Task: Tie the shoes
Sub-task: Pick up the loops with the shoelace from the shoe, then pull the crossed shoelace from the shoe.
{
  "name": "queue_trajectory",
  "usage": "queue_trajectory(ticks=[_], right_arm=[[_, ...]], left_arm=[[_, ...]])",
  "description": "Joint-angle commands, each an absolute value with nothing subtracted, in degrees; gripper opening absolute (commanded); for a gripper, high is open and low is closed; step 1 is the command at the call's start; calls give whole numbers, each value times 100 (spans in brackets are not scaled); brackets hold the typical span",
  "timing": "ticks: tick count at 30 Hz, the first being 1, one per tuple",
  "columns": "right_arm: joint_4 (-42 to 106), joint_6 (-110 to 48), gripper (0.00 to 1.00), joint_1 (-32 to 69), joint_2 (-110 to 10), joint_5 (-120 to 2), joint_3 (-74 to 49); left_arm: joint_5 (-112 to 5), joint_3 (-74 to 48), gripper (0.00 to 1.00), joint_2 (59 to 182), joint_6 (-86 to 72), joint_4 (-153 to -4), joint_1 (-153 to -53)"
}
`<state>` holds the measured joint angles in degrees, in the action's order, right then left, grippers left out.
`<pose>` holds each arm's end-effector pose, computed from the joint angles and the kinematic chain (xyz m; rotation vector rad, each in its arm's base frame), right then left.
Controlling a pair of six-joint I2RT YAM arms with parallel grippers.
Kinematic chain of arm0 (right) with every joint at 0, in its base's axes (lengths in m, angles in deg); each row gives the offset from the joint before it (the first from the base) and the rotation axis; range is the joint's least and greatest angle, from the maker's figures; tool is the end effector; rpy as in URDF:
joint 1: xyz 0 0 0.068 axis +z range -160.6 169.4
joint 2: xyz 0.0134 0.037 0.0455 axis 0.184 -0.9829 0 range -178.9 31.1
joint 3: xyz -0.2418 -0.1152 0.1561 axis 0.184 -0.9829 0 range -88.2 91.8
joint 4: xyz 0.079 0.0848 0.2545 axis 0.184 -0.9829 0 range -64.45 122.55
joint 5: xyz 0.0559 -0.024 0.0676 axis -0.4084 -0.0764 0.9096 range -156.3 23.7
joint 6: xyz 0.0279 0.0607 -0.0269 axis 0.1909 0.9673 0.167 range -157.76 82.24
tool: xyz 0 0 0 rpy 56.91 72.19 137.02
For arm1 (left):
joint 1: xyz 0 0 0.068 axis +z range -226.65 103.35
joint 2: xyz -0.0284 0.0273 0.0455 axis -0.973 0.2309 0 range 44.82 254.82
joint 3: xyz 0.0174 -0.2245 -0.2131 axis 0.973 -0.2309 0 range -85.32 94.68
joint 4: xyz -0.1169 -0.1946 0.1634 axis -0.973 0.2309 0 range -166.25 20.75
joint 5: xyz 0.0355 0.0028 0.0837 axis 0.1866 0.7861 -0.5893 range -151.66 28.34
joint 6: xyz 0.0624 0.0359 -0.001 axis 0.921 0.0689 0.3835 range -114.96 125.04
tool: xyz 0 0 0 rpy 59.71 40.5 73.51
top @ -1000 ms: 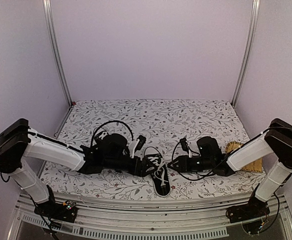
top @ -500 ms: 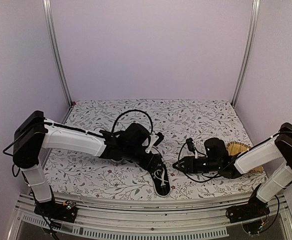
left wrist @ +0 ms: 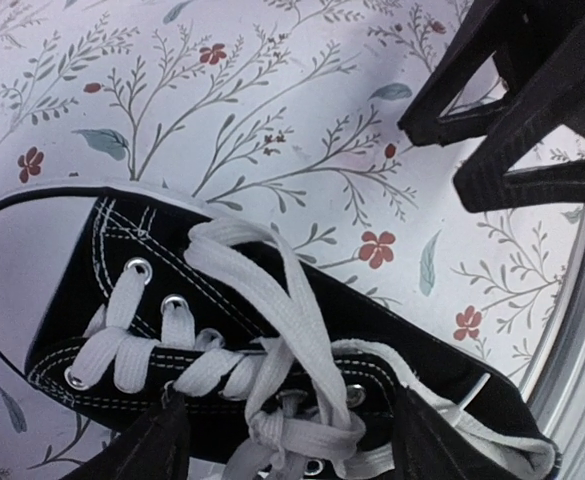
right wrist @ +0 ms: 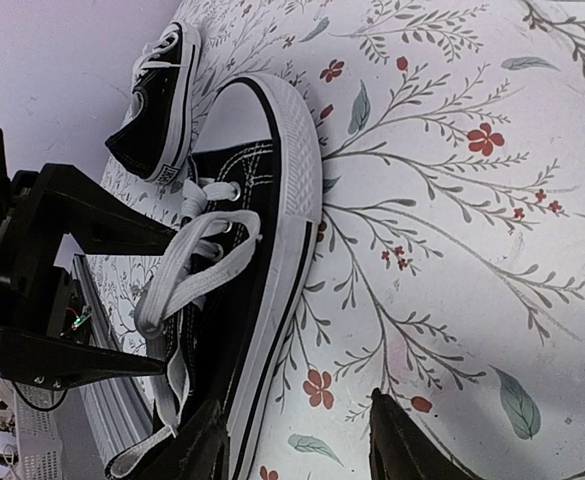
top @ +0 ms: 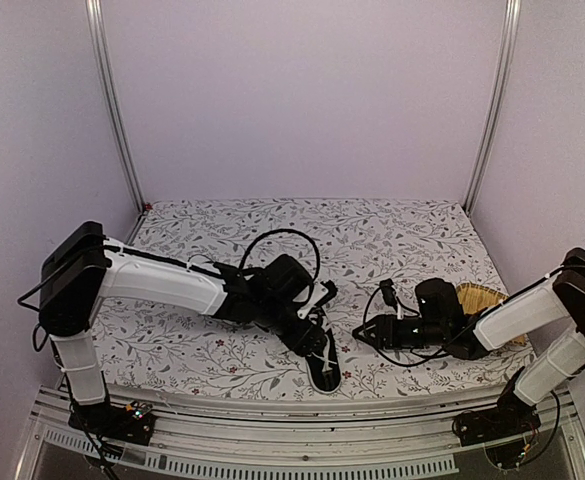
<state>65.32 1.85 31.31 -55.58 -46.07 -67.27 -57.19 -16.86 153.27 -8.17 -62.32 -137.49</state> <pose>0.1905 0.1989 0.1282 -0.2748 2.3440 1.1505 0.2082 -0.3825 0.1686 1.0889 2.3846 -0.5957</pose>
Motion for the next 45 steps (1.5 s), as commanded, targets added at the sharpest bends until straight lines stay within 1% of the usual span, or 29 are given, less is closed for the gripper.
queue_trajectory(ticks=[1,2,6,12,15,19,23,27,35,37,45], right_arm=[[6748,192,49,3091,-5462,-4582,-6763],[6753,196,49,3089,-5460,-4582,-6759],[6764,220,49,3083,-5432,-4574,-6780],[6768,128,49,3079,-5298,-4403,-6758],[6786,-61,49,3080,-5184,-4217,-6726],[6788,-355,49,3080,-5101,-3819,-6607],[6831,-582,48,3080,-5192,-3397,-6463],[7008,-691,45,3126,-5328,-3013,-6356],[7059,-702,43,3539,-5749,-2789,-5881],[7101,-684,41,3661,-5883,-2779,-5756],[7238,-444,35,3840,-6488,-2938,-5438]], left_arm=[[-5860,-1557,66,15415,-691,-6071,-13851],[-5879,-1554,64,15423,-691,-6062,-13855],[-5949,-1537,50,15433,-684,-6025,-13856],[-5905,-1645,24,15354,-746,-6110,-13854],[-5662,-1837,12,15256,-965,-6376,-13791],[-5146,-2208,0,15060,-1450,-6967,-13589],[-4468,-2679,0,14845,-2022,-7717,-13243],[-3862,-3040,0,14770,-2476,-8425,-12989],[-2791,-3389,0,14841,-3179,-9398,-12592],[-2509,-3504,0,14845,-3358,-9712,-12498],[-2193,-3610,0,14881,-3477,-9956,-12377]])
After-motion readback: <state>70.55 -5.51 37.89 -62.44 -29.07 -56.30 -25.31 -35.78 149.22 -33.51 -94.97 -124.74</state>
